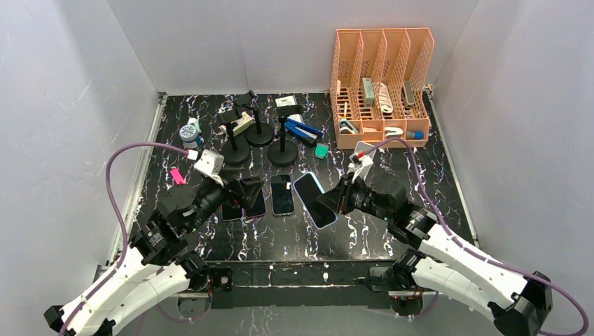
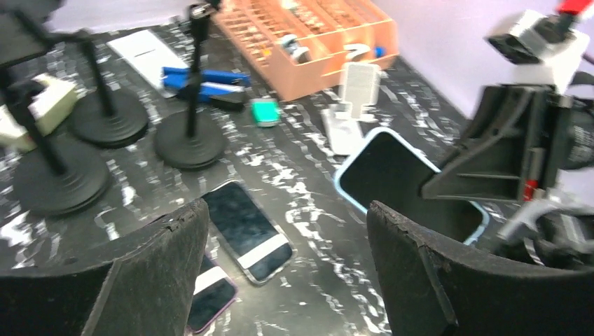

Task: Remove the phone from the phone stand
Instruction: Place the phone at the center of the board.

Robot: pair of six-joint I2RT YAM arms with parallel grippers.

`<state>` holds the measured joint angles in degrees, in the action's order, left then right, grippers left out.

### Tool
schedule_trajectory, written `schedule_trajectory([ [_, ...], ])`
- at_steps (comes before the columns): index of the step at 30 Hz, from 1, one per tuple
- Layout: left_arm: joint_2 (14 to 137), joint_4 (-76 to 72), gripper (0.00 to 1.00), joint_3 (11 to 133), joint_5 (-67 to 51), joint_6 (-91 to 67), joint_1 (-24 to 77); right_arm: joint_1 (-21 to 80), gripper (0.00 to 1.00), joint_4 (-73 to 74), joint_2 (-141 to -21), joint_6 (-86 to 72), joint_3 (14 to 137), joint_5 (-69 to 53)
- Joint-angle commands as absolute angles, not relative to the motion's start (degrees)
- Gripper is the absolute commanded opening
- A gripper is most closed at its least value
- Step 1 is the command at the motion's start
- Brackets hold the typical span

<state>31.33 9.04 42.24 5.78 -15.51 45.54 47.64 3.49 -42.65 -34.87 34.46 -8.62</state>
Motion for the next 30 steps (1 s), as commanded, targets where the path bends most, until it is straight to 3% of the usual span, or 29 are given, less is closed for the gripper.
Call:
schedule_trajectory([
  [1,29.9,8.15,0.79,38.72,20.87,-11.96,45.69,47.72,0.01,-7.05,-42.39,-44.85,31.22,5.55],
  [21,26.52,7.16,0.78,32.53,18.67,-6.81,45.67,47.63,0.01,-28.47,-64.32,-52.69,24.32,20.01],
  [30,25.15,6.76,0.78,31.71,17.78,-6.25,45.69,44.84,0.01,-32.86,-75.31,-50.31,28.13,15.31],
])
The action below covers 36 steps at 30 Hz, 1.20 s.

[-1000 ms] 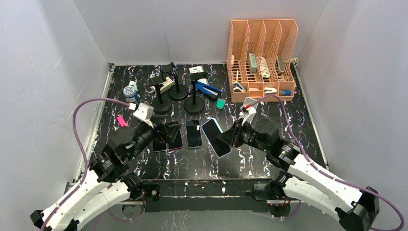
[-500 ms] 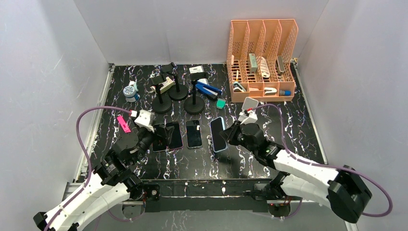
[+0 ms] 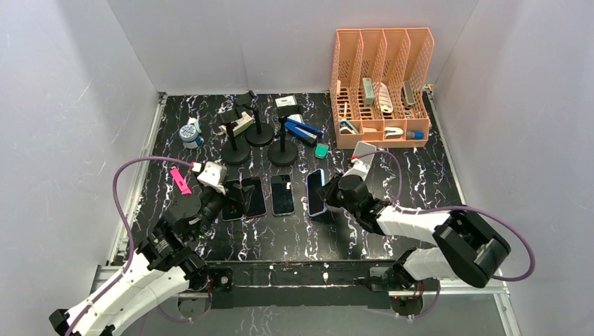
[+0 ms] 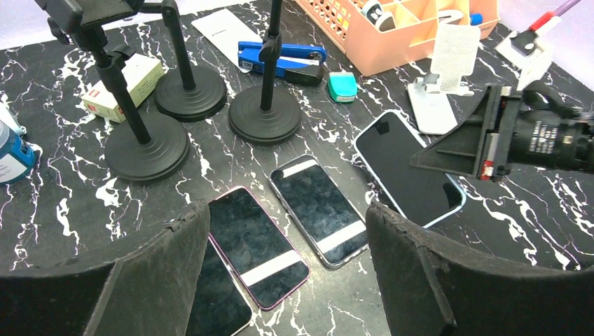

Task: Remove the phone from the phone stand
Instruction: Place the phone at the center of the board.

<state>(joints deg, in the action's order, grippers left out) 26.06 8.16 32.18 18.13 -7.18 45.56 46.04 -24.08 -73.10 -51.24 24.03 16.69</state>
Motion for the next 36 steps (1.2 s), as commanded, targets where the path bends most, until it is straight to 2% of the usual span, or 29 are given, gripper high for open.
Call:
schedule_trajectory([
  [1,25.14,6.69,0.78,31.7,17.68,-6.26,45.66,44.63,0.01,-33.4,-76.01,-50.16,28.35,14.68],
  [19,25.09,6.36,0.78,31.37,16.7,-5.89,45.66,43.42,0.01,-39.77,-86.05,-51.79,30.46,5.76],
  [36,25.14,6.11,0.79,31.2,16.61,-5.81,45.65,43.42,0.01,-44.3,-91.23,-59.33,30.38,4.31],
])
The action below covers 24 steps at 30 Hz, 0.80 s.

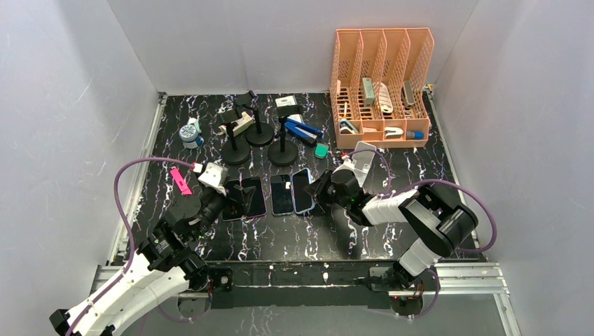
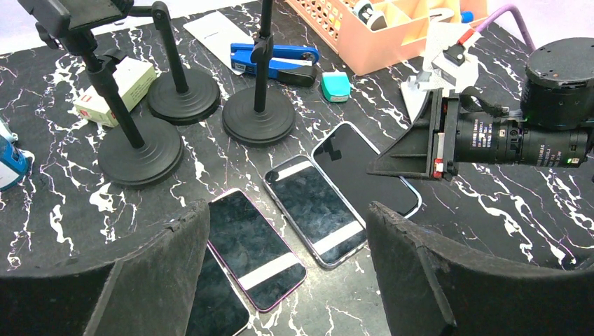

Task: Remove the phone from the phone stand
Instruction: Place the phone at the center of the board.

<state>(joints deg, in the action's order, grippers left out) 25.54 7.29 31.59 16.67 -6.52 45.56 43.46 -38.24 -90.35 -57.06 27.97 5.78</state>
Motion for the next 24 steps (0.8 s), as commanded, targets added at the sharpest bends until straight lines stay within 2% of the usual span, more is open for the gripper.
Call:
schedule_trajectory([
  [1,25.18,6.07,0.79,31.14,16.61,-5.81,45.7,43.42,0.01,-44.3,-91.31,-59.21,30.38,4.08],
  [7,25.29,6.02,0.79,31.11,16.54,-5.8,45.7,43.42,0.02,-40.42,-90.25,-57.49,30.78,4.83],
  [14,25.4,6.02,0.79,31.08,16.52,-5.77,45.7,43.42,0.19,-36.01,-89.65,-56.19,31.7,4.68],
  [19,25.38,6.0,0.79,31.03,16.52,-5.63,45.7,43.43,0.23,-33.88,-89.65,-55.15,32.0,4.49],
  [22,25.14,5.92,0.79,30.95,16.62,-5.63,45.64,43.42,0.36,-31.91,-89.48,-53.67,32.52,3.54],
  [24,25.32,5.8,0.79,30.91,16.46,-5.63,45.7,43.46,0.4,-30.36,-89.27,-52.36,32.88,3.14],
])
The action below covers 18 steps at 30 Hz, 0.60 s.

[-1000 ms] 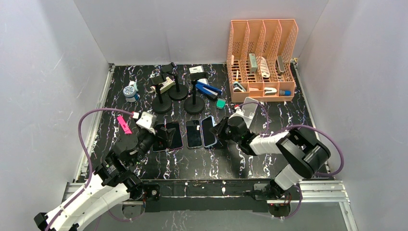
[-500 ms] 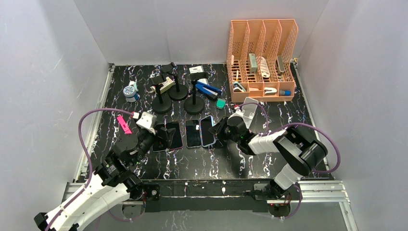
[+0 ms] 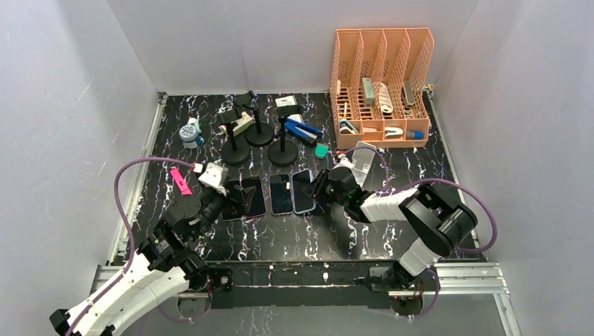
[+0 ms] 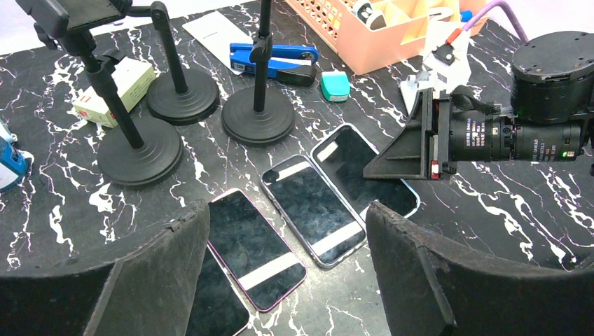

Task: Remove the phone from the phone stand
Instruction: Place the phone at the center of the board.

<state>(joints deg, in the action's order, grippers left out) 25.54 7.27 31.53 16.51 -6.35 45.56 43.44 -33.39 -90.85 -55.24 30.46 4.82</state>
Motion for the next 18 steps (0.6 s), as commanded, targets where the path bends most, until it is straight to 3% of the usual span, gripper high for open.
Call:
schedule_trajectory([
  [1,25.39,5.76,0.79,30.91,16.36,-5.63,45.7,43.42,0.42,-29.84,-89.1,-52.04,32.83,3.17],
  [18,25.84,5.72,0.79,30.85,16.19,-5.54,45.68,43.33,0.48,-27.25,-88.69,-49.79,32.48,3.92],
])
